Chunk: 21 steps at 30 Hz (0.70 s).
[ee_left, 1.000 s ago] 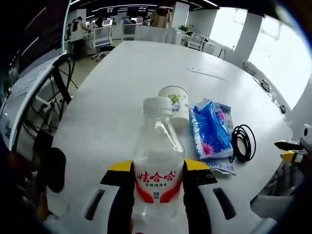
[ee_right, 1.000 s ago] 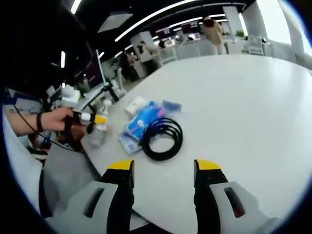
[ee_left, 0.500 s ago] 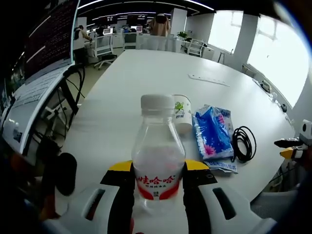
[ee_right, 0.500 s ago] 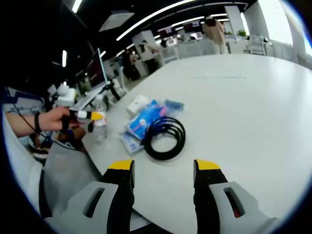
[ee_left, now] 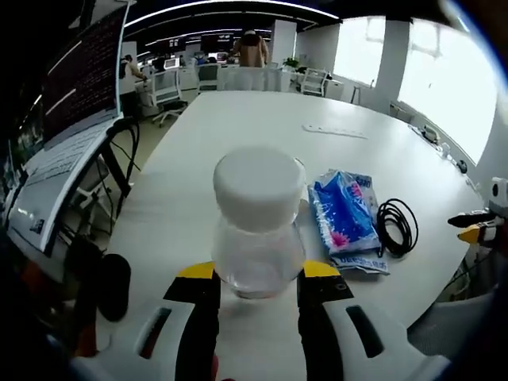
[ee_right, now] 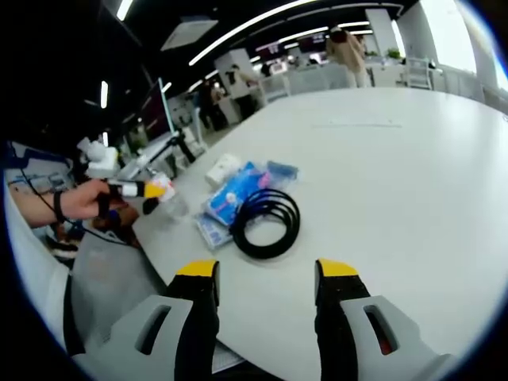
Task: Arrange the tabletop items into an orderly group along one side of the table until the central work area is clear of visible clutter.
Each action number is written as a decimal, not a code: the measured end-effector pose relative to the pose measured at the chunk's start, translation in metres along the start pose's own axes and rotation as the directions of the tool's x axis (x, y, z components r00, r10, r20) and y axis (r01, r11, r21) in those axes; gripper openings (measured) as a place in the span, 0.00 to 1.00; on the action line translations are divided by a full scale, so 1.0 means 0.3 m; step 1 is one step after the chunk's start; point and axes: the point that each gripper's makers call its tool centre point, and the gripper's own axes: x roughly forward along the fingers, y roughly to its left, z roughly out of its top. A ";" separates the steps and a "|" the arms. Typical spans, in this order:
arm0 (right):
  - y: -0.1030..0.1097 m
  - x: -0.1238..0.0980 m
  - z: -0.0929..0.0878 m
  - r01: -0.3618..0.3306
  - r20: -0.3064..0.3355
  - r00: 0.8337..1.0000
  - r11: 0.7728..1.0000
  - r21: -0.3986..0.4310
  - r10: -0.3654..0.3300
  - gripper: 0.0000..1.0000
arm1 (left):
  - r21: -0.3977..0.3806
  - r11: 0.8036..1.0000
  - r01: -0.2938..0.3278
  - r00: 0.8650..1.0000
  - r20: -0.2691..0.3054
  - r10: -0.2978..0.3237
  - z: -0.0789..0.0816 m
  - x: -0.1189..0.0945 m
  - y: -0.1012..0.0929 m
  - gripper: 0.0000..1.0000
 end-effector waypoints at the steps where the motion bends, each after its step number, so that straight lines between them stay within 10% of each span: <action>1: 0.000 0.000 -0.002 0.000 -0.002 1.000 1.000 0.000 0.000 0.46 | 0.025 1.000 -0.006 1.000 -0.001 0.006 -0.001 0.003 0.002 0.37; 21: 0.022 0.012 0.006 -0.016 -0.030 0.999 1.000 -0.025 0.015 0.46 | 0.004 0.998 -0.060 0.998 0.030 0.060 0.051 0.069 0.049 0.37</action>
